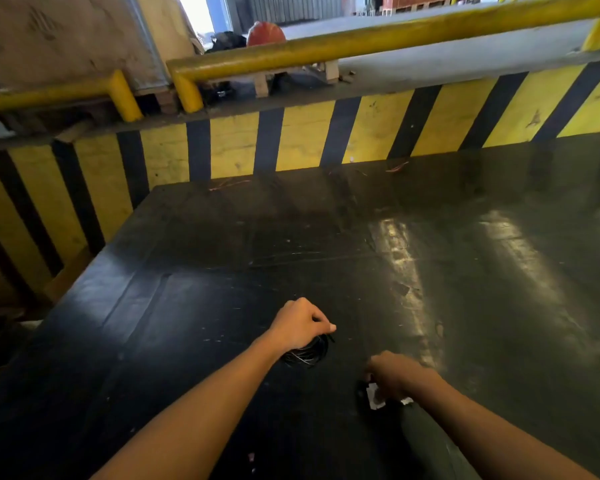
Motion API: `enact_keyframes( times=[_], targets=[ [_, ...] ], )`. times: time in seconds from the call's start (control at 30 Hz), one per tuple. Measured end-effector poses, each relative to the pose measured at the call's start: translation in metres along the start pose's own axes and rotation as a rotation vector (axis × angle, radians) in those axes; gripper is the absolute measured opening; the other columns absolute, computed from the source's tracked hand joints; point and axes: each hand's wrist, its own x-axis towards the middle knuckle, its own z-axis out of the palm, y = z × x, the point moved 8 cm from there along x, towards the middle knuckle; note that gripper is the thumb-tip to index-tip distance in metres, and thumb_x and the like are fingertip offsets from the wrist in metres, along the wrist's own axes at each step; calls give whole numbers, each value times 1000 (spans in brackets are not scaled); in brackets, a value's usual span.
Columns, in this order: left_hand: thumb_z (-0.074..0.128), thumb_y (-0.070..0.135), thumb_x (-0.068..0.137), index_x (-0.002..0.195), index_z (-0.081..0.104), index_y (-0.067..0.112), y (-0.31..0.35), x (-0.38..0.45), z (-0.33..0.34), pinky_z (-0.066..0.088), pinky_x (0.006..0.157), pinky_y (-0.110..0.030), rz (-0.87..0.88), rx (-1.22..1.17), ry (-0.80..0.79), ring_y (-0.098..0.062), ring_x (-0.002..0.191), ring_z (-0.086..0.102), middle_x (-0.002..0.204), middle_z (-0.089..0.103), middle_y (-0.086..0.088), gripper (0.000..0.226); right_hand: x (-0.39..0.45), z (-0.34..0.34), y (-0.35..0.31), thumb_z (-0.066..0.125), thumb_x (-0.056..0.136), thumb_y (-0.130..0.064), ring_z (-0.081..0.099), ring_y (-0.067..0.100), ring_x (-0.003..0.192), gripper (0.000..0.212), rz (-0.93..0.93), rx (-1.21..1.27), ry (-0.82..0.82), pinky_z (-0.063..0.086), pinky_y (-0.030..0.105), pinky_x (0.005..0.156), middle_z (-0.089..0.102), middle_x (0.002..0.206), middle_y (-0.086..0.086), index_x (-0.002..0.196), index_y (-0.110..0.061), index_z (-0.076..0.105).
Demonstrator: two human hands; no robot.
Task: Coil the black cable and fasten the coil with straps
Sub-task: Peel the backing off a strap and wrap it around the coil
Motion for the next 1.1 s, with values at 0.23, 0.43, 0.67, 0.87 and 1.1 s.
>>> enact_keyframes(
  times=[0.23,0.43,0.67,0.87,1.1],
  targets=[
    [67,32,85,95,75,20,1,-3,-8,41,63,-18,4,-10,-23,-1,68,56,78,65,13,17,0,-11,-5,64,84,-19,60,26,105,21,-7,74,72,48,34,84,62,116,10,105,-14,63],
    [66,36,85,95,76,21,20,5,-43,43,63,-17,37,-18,6,-3,72,60,80,68,8,20,-35,-142,-7,64,86,-13,57,1,59,3,-187,737,470,46,13,59,62,73,-3,88,-16,64],
    [60,32,90,104,73,17,89,9,-114,40,50,-17,167,-153,78,2,47,47,69,64,13,24,-85,-253,-12,57,92,-15,60,9,64,13,-371,906,565,50,24,65,64,75,1,93,-9,69],
    [61,32,89,96,73,19,137,2,-145,36,43,-22,278,-323,43,-8,50,38,66,46,-2,19,-114,-303,-25,64,87,-17,60,8,64,11,-445,777,670,50,26,64,64,76,1,97,-13,64],
    [60,31,90,103,71,22,148,-1,-168,38,45,-21,291,-406,78,-6,48,41,68,51,-1,19,-135,-331,-37,63,87,-21,61,-4,65,5,-470,570,821,46,11,58,67,80,-3,92,-19,65]
  ],
)
